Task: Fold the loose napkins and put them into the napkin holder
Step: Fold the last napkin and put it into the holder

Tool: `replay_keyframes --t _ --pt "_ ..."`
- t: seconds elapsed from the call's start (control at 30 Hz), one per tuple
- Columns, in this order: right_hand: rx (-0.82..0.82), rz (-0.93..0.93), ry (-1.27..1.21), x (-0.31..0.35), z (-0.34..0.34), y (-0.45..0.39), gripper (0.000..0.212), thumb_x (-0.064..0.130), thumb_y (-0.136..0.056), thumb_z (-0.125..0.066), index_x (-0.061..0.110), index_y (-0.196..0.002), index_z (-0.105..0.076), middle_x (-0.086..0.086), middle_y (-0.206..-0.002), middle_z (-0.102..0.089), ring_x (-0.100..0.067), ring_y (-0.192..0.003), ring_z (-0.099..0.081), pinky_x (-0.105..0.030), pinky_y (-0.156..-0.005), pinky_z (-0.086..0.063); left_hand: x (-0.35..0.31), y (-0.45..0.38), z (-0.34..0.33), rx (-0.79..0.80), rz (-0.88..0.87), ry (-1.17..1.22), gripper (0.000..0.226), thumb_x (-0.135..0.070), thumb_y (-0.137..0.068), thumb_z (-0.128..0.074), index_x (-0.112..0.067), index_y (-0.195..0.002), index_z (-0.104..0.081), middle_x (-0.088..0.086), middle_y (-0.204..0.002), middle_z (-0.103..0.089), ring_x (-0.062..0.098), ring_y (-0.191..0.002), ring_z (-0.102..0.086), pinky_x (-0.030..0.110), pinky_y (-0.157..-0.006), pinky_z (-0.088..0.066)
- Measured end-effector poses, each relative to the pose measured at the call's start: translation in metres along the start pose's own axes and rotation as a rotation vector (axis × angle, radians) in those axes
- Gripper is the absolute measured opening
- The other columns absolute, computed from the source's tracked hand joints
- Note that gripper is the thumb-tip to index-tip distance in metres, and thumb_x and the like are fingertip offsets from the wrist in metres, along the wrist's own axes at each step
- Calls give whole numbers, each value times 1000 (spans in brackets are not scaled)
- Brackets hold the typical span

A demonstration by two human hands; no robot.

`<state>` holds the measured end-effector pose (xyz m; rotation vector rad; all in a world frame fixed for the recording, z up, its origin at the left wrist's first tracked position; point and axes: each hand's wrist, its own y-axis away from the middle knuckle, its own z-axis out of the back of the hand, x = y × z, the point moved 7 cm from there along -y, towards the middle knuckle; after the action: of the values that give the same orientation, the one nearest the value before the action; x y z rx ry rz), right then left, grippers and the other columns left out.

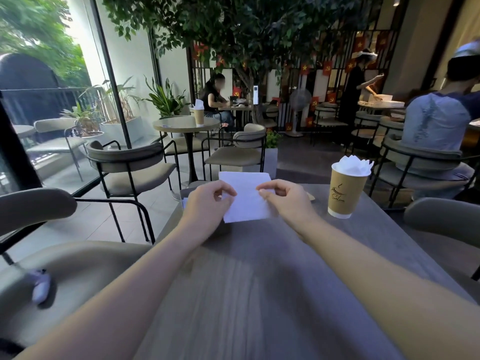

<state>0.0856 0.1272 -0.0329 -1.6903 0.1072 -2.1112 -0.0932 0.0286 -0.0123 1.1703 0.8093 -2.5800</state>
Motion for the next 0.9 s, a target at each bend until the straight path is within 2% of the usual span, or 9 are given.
replay_keyframes --t 0.07,0.13,0.23,0.37,0.47,0.57,0.7,0.8,0.9 --pt "12 19 16 10 -19 -8 11 11 -92 -72 10 -98 -81 -11 -103 -78 -10 -87 -60 -16 -71 -44 6 -3 19 -41 6 -48 13 -14 -88 -66 -24 -83 -72 -8 -60 -51 6 -56 -48 13 -52 -35" --pt "28 40 65 16 -36 -15 11 11 -91 -72 10 -97 -81 -15 -94 -74 -12 -82 -56 -25 -72 -43 15 -5 37 -69 30 -80 10 -13 -88 -66 -21 -85 -72 -2 -65 -56 14 -63 -53 23 -59 -41" --pt "63 54 157 22 -63 -25 11 13 -92 -71 10 -96 -81 -3 -81 -64 -9 -70 -51 -27 -67 -40 30 -6 55 -89 28 -144 10 -12 -88 -65 -19 -86 -72 7 -76 -67 20 -68 -61 27 -64 -46" --pt "110 80 302 27 -93 -31 13 14 -90 -69 20 -86 -78 9 -77 -67 -12 -78 -59 -27 -69 -42 45 -8 67 -86 13 -238 13 -11 -89 -63 -17 -88 -75 5 -82 -72 23 -80 -65 34 -75 -50" --pt "183 108 449 26 -107 -32 18 16 -92 -62 22 -86 -78 3 -86 -72 -17 -89 -62 -28 -75 -45 51 -8 64 -44 -34 -330 22 -25 -97 -59 -15 -89 -77 2 -85 -74 28 -90 -65 39 -82 -50" --pt "297 138 731 25 -118 -27 37 35 -102 -46 25 -68 -57 3 -76 -63 -26 -99 -51 -41 -91 -45 54 -7 55 41 -84 -568 52 -49 -105 -35 -18 -93 -74 -4 -100 -72 28 -109 -54 40 -95 -38" --pt "383 174 997 24 -125 -16 53 43 -108 -18 23 -76 -56 -3 -92 -63 -27 -115 -45 -46 -102 -32 62 -4 34 232 -90 -786 68 -52 -104 -11 -22 -105 -71 -7 -115 -64 25 -124 -45 40 -102 -27" --pt "366 168 1024 17 -128 -14 60 45 -107 -15 14 -98 -65 -8 -110 -68 -26 -120 -47 -44 -103 -30 66 -2 25 295 -69 -858 71 -51 -103 -6 -25 -124 -69 -3 -121 -58 26 -124 -44 41 -105 -26" --pt "352 147 944 16 -127 -12 55 43 -107 -20 8 -122 -60 -10 -122 -63 -27 -120 -48 -43 -102 -31 64 -3 23 314 -36 -887 66 -49 -104 -6 -31 -139 -59 2 -123 -51 28 -124 -41 41 -106 -26"
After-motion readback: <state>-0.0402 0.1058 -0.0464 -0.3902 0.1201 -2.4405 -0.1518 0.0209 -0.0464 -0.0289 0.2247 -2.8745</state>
